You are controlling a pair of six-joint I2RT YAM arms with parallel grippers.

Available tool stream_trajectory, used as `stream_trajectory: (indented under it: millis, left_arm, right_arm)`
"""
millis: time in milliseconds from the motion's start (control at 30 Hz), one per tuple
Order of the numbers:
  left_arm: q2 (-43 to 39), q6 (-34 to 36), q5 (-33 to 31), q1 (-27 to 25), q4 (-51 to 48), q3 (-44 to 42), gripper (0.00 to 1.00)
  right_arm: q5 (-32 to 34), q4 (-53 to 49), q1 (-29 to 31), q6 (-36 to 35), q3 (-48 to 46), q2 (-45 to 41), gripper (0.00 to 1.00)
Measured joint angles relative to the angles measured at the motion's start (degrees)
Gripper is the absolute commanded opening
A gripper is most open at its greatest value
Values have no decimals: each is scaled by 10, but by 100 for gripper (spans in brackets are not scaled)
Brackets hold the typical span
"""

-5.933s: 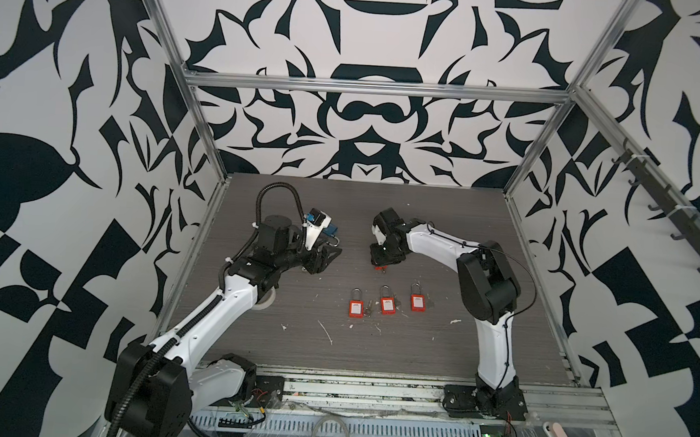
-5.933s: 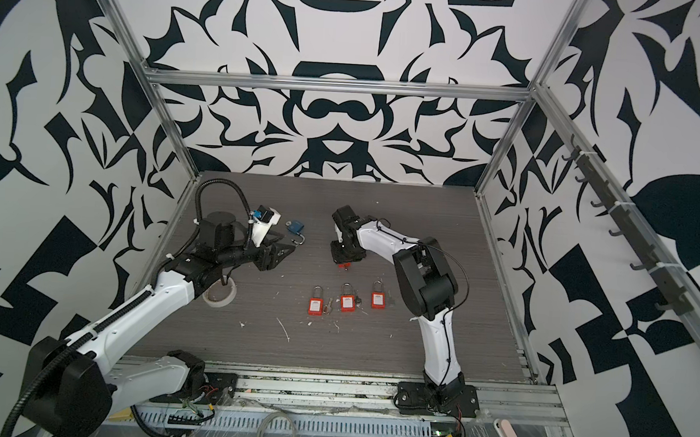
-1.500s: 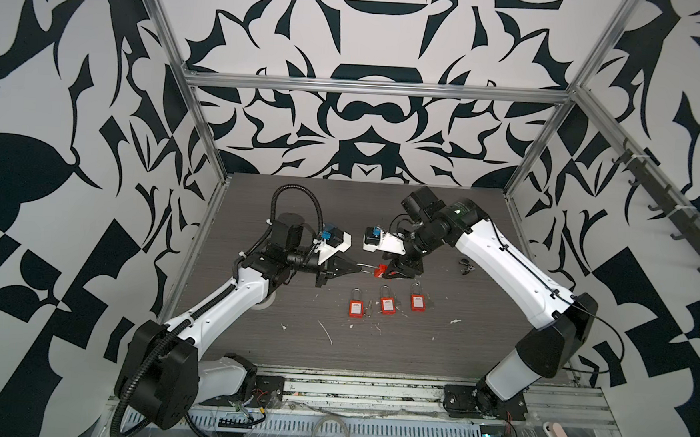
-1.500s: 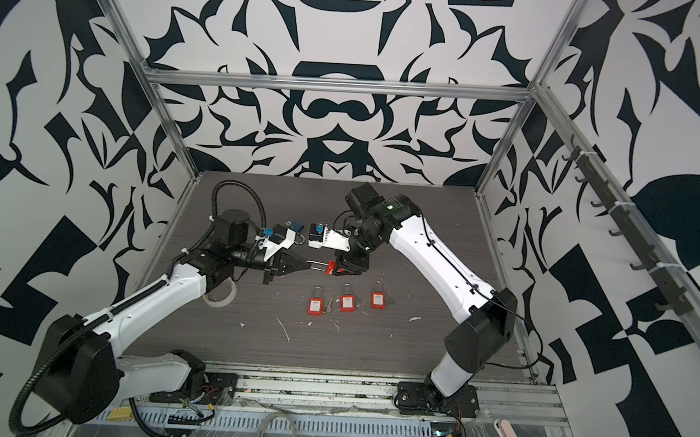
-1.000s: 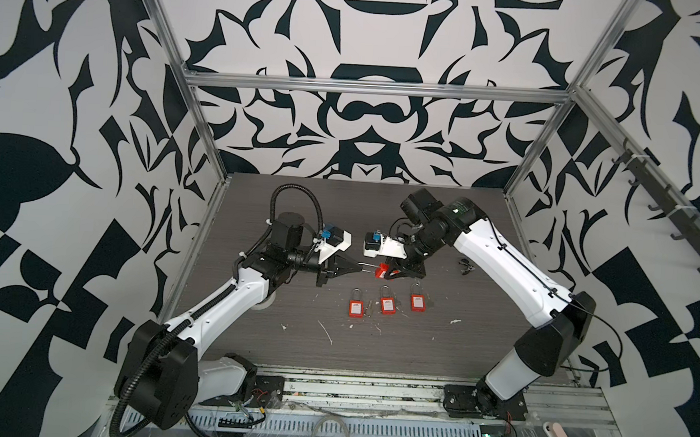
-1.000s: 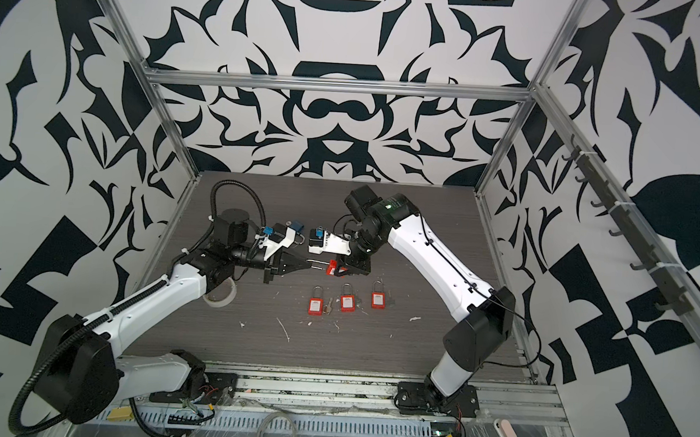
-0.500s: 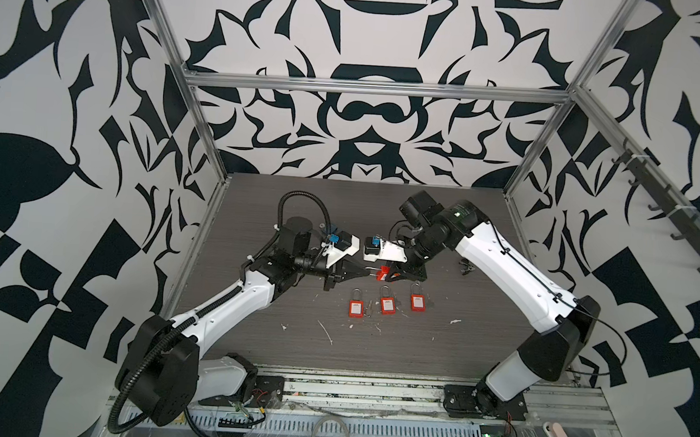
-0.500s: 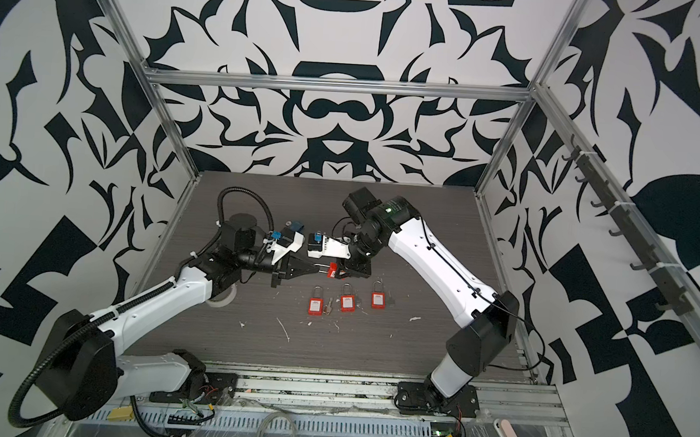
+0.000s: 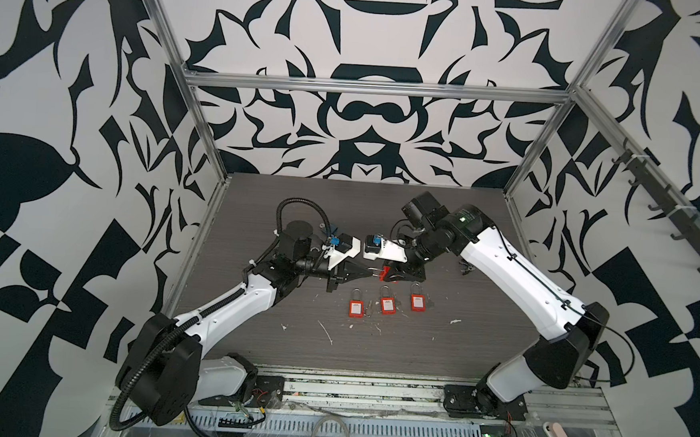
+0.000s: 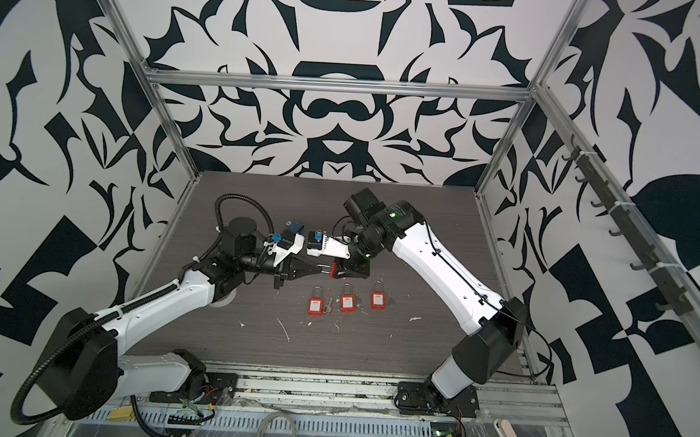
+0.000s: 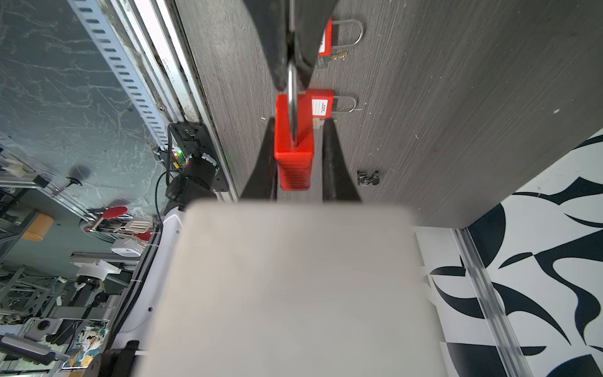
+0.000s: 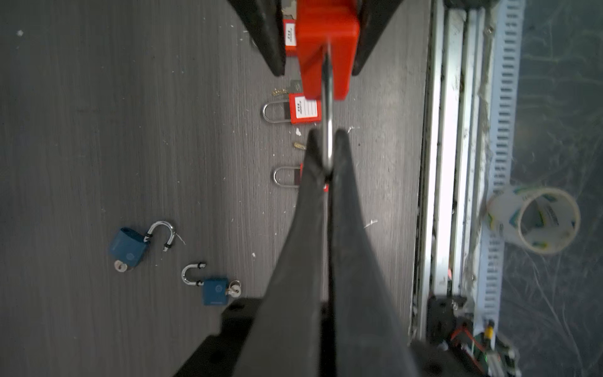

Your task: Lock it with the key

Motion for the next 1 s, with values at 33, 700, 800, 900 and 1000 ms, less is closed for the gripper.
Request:
stream_trajectory:
  millis: [33, 700, 800, 900, 1000]
  left_arm:
    - [0, -1, 3, 0, 2, 0, 0]
    - [24, -3, 39, 14, 8, 13, 0]
    - [24, -4, 42, 14, 8, 16, 0]
    - [24, -6, 43, 13, 8, 21, 0]
    - [24, -7, 44, 9, 8, 23, 0]
  right_arm:
    - [0, 7, 2, 3, 4, 0, 52]
    - [37, -123, -68, 37, 30, -65, 58]
    - [46, -137, -68, 37, 20, -58, 57]
    - [46, -139, -68, 37, 17, -46, 57]
    - [41, -139, -68, 37, 16, -27, 57]
